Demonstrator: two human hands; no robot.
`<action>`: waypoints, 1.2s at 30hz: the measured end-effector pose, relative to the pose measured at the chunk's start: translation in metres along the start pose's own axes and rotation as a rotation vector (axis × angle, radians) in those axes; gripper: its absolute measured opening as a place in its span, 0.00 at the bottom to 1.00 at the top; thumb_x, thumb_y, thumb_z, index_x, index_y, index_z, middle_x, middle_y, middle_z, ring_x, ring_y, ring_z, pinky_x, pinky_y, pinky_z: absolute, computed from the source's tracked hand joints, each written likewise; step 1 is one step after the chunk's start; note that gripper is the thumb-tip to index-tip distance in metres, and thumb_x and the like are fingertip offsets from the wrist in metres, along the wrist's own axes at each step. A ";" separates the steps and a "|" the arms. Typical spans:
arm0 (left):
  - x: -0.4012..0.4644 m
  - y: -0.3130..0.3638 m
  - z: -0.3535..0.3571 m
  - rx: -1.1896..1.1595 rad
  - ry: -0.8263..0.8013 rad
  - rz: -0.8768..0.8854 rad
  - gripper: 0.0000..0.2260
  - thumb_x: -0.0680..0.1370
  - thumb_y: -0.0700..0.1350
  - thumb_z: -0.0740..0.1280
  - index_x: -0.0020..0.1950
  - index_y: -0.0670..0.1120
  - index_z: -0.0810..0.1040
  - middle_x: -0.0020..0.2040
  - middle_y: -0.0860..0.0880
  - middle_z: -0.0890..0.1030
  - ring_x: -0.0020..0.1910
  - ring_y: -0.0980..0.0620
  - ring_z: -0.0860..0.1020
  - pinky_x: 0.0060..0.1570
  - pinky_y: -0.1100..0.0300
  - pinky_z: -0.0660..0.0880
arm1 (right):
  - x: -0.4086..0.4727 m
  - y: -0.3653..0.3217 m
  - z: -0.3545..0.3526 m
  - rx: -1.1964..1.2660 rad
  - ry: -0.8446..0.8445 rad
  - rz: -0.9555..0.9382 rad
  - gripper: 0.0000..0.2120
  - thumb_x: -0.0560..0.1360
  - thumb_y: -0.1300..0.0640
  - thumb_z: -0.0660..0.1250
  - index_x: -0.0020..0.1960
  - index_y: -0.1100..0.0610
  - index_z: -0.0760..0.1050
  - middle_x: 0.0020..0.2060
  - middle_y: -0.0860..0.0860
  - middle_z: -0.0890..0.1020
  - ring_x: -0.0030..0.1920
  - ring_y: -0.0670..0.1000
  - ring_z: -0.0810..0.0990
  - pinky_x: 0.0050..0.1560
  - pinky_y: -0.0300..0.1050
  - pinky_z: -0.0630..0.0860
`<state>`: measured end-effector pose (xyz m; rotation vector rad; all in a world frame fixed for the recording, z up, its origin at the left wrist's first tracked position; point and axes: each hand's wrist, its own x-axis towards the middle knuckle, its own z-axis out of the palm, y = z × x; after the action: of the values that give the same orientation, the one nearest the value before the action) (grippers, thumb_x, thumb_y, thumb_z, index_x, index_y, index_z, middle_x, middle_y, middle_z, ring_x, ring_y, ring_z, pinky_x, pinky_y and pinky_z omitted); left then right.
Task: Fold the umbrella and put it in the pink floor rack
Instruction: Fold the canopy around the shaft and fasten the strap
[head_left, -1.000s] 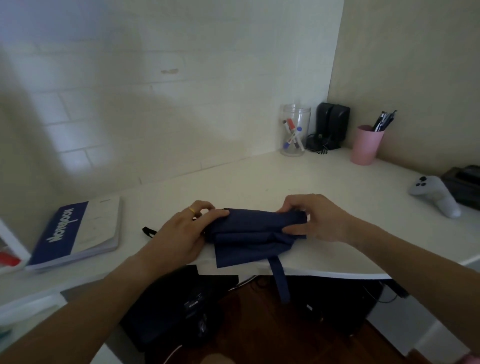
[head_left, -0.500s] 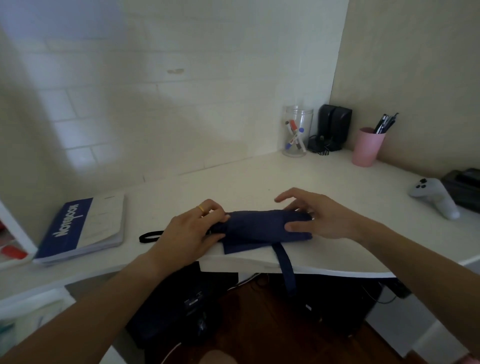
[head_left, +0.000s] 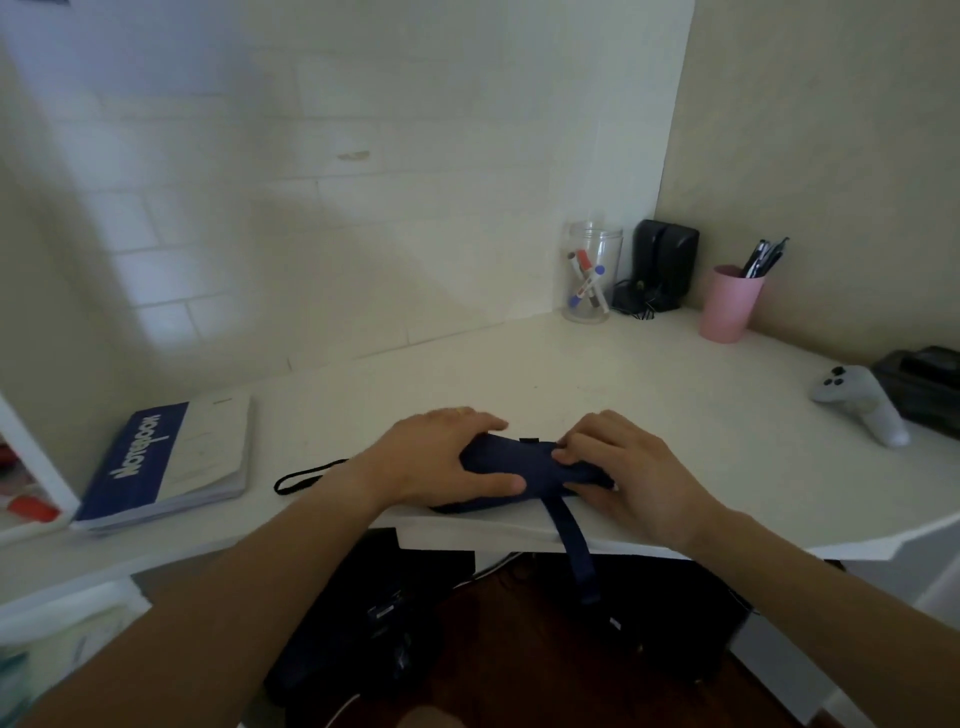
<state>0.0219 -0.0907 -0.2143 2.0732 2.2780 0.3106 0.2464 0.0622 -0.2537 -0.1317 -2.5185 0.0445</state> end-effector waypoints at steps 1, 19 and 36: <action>0.002 -0.001 0.006 -0.011 -0.024 0.018 0.32 0.73 0.74 0.63 0.72 0.58 0.72 0.64 0.54 0.79 0.61 0.53 0.77 0.62 0.51 0.74 | -0.001 -0.002 0.001 -0.010 0.010 0.008 0.09 0.73 0.55 0.74 0.52 0.54 0.78 0.50 0.48 0.80 0.48 0.51 0.77 0.44 0.50 0.76; -0.003 0.000 0.031 -0.107 0.130 -0.005 0.25 0.75 0.69 0.66 0.63 0.53 0.78 0.53 0.52 0.79 0.50 0.52 0.78 0.55 0.50 0.76 | -0.084 -0.086 0.039 -0.315 0.275 0.210 0.16 0.71 0.67 0.69 0.58 0.61 0.83 0.53 0.55 0.85 0.51 0.56 0.82 0.52 0.50 0.80; -0.005 0.018 0.061 0.425 0.623 0.302 0.25 0.81 0.57 0.62 0.72 0.43 0.75 0.54 0.43 0.79 0.49 0.43 0.77 0.49 0.50 0.74 | -0.029 -0.079 -0.018 0.091 0.127 0.255 0.11 0.73 0.61 0.74 0.54 0.51 0.85 0.49 0.43 0.87 0.49 0.43 0.84 0.50 0.41 0.81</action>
<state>0.0507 -0.0870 -0.2715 2.8846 2.5032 0.6055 0.2737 -0.0192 -0.2509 -0.4046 -2.3550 0.2452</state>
